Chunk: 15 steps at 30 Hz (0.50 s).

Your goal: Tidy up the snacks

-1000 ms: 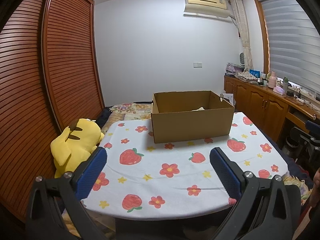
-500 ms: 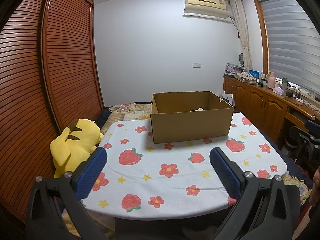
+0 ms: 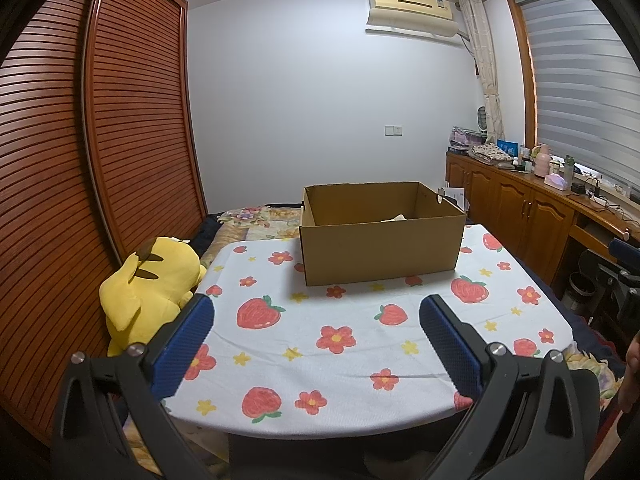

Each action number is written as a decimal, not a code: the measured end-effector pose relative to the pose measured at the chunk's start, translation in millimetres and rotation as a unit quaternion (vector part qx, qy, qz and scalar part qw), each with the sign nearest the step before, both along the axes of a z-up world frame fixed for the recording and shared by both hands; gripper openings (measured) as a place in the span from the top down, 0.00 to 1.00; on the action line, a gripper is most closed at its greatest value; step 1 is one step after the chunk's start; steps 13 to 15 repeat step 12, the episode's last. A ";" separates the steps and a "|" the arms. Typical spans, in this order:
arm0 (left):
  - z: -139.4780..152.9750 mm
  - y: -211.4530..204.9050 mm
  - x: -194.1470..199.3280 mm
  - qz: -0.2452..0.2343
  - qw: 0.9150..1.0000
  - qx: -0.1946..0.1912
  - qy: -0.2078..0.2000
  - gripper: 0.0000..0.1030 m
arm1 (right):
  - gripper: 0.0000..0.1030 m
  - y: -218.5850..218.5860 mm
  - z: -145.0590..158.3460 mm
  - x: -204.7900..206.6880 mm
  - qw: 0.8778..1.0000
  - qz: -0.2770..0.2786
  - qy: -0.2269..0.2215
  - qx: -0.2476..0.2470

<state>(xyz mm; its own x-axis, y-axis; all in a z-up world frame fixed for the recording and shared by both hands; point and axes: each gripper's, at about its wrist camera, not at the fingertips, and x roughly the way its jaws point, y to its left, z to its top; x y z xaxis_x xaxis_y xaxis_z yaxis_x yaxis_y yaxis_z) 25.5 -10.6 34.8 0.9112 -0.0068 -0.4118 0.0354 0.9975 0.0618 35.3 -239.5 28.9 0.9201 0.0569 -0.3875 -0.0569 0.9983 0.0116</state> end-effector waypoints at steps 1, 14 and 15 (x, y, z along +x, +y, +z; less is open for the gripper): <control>-0.1 0.1 -0.1 0.000 1.000 0.000 0.000 0.00 | 0.00 0.3 -0.1 0.2 1.000 0.000 0.000 -0.001; -0.4 -1.2 -1.1 0.000 1.000 -0.001 0.000 0.00 | 0.00 1.9 1.8 1.1 1.000 0.000 -0.001 -0.002; -0.4 -1.2 -1.1 0.000 1.000 -0.001 0.000 0.00 | 0.00 1.9 1.8 1.1 1.000 0.000 -0.001 -0.002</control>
